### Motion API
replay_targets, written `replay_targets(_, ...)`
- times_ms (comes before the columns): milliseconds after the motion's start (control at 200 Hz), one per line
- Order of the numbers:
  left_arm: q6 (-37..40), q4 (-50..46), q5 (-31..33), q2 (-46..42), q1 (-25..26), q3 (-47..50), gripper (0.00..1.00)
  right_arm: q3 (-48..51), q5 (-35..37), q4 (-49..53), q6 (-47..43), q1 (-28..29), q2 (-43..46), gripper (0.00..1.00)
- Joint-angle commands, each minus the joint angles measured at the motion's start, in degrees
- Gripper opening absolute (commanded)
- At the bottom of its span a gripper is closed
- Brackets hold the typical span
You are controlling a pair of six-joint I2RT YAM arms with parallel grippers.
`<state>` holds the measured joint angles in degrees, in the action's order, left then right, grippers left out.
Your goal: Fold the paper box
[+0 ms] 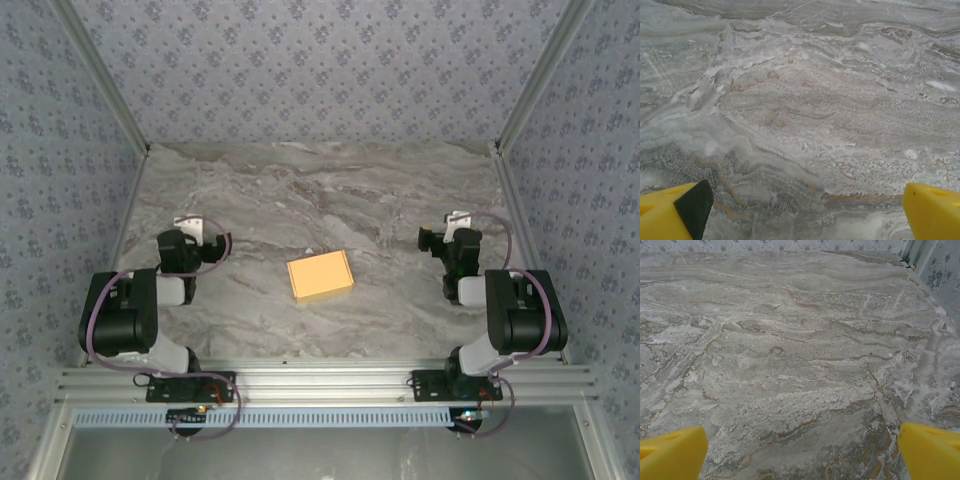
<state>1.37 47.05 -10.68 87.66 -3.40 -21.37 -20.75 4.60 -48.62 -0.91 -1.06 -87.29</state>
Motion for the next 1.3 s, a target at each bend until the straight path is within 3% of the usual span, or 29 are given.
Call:
replay_targets(0,-1.30,1.33,0.77,0.15,-0.11,-1.38,0.99,-1.25,-0.65,1.60,-0.10,-0.35,0.07,1.00)
replay_targets(320,-1.12,0.68,3.54,0.14,0.84,-1.56,0.99,-1.24,-0.42,1.52,-0.23,-0.06,0.10,1.00)
replay_targets(1294,-1.09,0.68,3.47,0.07,0.84,-1.55,0.99,-1.77,-2.74,2.83,-1.29,0.01,0.37,1.00)
